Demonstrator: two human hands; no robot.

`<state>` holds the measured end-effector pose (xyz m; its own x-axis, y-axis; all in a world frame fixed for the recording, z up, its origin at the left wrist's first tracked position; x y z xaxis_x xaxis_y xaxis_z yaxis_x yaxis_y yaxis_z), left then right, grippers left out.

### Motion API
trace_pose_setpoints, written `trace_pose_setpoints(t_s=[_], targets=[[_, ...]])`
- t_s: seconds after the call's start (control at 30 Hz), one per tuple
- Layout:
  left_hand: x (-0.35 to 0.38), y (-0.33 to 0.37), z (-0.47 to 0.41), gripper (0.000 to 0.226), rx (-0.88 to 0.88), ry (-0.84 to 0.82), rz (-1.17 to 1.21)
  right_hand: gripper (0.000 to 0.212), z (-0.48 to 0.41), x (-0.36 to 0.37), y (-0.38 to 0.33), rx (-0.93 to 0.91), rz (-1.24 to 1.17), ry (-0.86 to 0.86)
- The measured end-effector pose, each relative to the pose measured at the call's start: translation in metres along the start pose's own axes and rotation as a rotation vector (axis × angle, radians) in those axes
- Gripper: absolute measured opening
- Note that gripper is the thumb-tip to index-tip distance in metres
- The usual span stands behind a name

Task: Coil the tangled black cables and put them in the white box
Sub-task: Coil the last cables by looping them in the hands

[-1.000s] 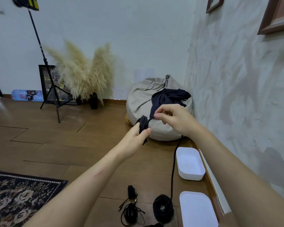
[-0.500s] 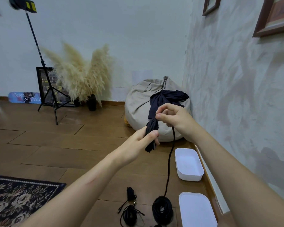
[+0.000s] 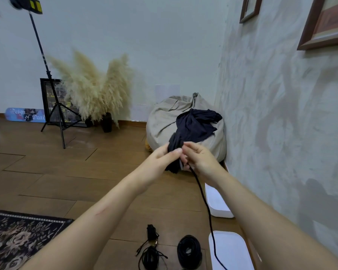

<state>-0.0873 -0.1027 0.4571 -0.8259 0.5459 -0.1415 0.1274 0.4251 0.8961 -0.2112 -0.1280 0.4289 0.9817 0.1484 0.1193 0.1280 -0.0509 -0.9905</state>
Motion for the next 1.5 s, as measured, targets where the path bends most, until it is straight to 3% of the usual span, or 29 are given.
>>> trace_pose_setpoints(t_s=[0.13,0.3,0.4,0.53,0.7,0.87,1.07,1.17,1.27,1.5], targets=[[-0.023,-0.005,-0.009,0.029,-0.002,0.207,0.099,0.023,-0.005,0.022,0.027,0.010,0.462,0.087],[-0.037,-0.016,-0.011,0.025,-0.045,0.397,0.228,0.022,-0.010,0.041,0.041,0.047,0.659,0.056],[-0.041,-0.024,-0.013,0.029,-0.040,0.429,0.087,0.024,-0.008,0.049,0.037,0.056,0.738,-0.019],[-0.053,-0.033,-0.014,0.018,-0.060,0.446,-0.155,0.020,-0.006,0.047,0.016,0.039,0.818,-0.063],[-0.050,-0.053,-0.014,0.038,-0.135,0.249,-0.331,0.021,0.006,0.033,-0.018,-0.036,0.934,-0.091],[-0.018,-0.068,-0.003,0.073,-0.303,-0.024,-0.268,0.015,0.007,0.013,-0.034,-0.143,1.052,-0.015],[0.007,-0.058,0.003,0.045,-0.332,-0.013,0.170,0.026,0.010,-0.011,-0.050,-0.171,0.943,0.085],[0.006,-0.053,0.006,0.045,-0.256,-0.139,-0.055,0.023,0.010,-0.014,-0.045,-0.160,0.948,0.040],[0.004,-0.053,0.008,0.036,-0.222,-0.159,-0.251,0.012,0.009,-0.010,-0.041,-0.145,0.990,-0.032],[0.001,-0.053,0.009,0.025,-0.185,-0.101,-0.324,0.015,0.014,-0.006,-0.048,-0.160,1.081,-0.061]])
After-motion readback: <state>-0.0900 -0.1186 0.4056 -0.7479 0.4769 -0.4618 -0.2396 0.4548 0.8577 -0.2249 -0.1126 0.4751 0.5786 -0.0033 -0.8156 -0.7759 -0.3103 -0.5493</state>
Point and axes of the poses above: each hand's wrist, its own z-axis away from the middle knuckle, its own x-axis out of the palm, y = z × x, the point moved 8 cm from there along -z, towards the middle knuckle, and after that the axes turned 7 degrees about x, right-handed, at the moved point
